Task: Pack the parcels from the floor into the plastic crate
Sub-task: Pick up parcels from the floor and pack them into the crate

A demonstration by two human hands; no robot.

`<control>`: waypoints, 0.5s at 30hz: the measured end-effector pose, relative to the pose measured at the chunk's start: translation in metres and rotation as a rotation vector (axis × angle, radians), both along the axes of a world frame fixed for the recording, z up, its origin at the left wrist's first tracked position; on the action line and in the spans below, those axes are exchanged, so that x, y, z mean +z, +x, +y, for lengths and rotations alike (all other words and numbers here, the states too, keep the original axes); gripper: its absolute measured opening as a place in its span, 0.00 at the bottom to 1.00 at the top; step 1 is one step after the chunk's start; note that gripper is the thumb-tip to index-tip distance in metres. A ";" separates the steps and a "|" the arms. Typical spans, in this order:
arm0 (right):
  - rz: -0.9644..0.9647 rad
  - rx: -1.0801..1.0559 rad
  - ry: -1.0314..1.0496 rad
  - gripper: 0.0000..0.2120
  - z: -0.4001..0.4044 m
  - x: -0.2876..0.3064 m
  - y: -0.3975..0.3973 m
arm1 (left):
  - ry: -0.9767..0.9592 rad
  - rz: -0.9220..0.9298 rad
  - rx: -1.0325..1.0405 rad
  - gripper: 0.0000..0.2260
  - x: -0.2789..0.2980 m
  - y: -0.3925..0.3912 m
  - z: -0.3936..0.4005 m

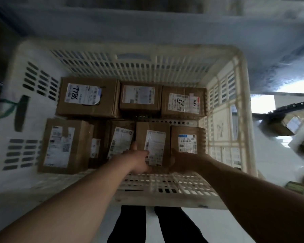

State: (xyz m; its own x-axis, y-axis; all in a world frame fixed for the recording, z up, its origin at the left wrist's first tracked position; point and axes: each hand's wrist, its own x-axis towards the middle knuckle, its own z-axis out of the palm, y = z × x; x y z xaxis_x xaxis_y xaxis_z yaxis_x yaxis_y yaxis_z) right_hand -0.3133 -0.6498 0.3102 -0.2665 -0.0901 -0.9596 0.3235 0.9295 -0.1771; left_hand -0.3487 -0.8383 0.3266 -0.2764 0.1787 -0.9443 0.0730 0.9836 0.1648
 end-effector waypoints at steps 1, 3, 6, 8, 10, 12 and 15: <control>-0.019 0.009 -0.028 0.42 0.004 -0.008 0.004 | -0.015 -0.009 -0.001 0.36 -0.003 0.002 0.003; -0.033 0.061 -0.034 0.43 0.004 -0.019 0.010 | -0.032 -0.013 -0.001 0.36 -0.004 0.005 0.009; -0.012 0.096 0.009 0.47 -0.002 -0.026 0.012 | -0.032 -0.001 0.001 0.35 0.002 0.007 0.015; -0.046 0.105 0.037 0.50 -0.006 -0.031 0.014 | -0.031 0.007 -0.004 0.34 0.005 0.008 0.017; -0.063 0.096 0.042 0.49 -0.004 -0.033 0.014 | -0.034 0.015 -0.011 0.33 0.005 0.009 0.017; -0.042 0.068 0.022 0.47 -0.002 -0.040 0.016 | -0.032 0.027 -0.031 0.32 0.006 0.008 0.016; 0.055 0.086 -0.017 0.41 0.001 -0.022 0.017 | -0.024 0.044 -0.055 0.31 0.008 0.006 0.013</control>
